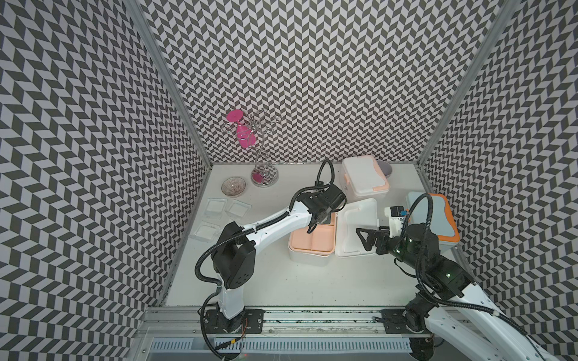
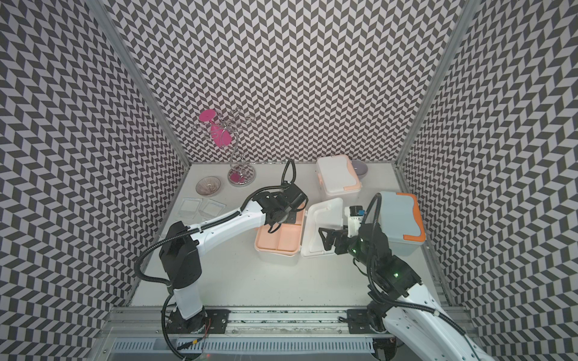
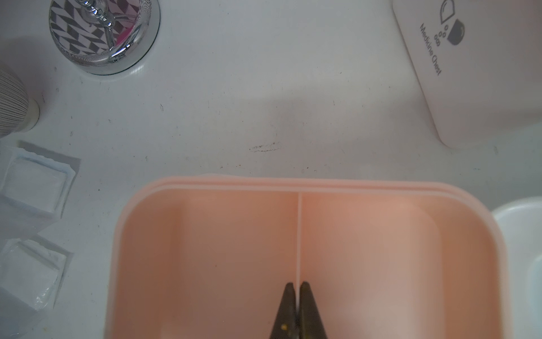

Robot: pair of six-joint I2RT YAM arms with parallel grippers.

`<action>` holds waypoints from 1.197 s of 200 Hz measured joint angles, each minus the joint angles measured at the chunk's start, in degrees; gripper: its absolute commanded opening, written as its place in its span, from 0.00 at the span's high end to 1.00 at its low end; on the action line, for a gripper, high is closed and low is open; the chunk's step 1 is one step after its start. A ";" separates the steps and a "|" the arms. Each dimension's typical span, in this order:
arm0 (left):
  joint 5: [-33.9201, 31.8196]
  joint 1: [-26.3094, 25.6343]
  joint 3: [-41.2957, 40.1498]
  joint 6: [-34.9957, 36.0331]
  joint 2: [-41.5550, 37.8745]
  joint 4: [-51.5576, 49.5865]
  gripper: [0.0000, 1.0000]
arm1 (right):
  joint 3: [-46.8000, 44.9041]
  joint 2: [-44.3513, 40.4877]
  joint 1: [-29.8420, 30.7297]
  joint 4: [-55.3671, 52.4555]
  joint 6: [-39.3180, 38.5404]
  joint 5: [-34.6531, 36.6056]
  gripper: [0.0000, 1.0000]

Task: Open first aid kits and take out gauze
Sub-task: Place the compartment layer in the first aid kit.

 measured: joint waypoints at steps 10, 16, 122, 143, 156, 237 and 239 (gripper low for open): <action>0.02 0.04 0.00 0.13 0.17 -0.11 1.00 | 0.00 0.04 -0.20 0.02 -0.15 -0.15 0.00; 0.02 0.07 0.00 0.28 0.20 -0.13 1.00 | 0.00 0.07 -0.35 0.02 -0.20 -0.26 0.00; 2.71 1.18 -0.42 2.23 1.90 0.96 1.00 | -0.13 0.42 -1.75 1.07 -0.63 -1.77 0.00; 2.67 1.20 -1.57 2.21 1.66 2.34 1.00 | -0.13 0.44 -1.77 1.07 -0.74 -1.75 0.00; 2.86 1.31 -2.43 2.19 1.22 3.32 1.00 | -0.13 0.46 -1.84 1.07 -0.76 -1.77 0.00; 8.74 2.51 -9.01 2.84 -3.21 9.90 0.57 | -0.13 1.20 -2.01 1.09 -0.74 -1.95 0.00; 8.85 2.51 -9.25 3.43 -3.48 9.92 0.55 | -0.13 1.20 -2.01 1.09 -0.74 -1.97 0.00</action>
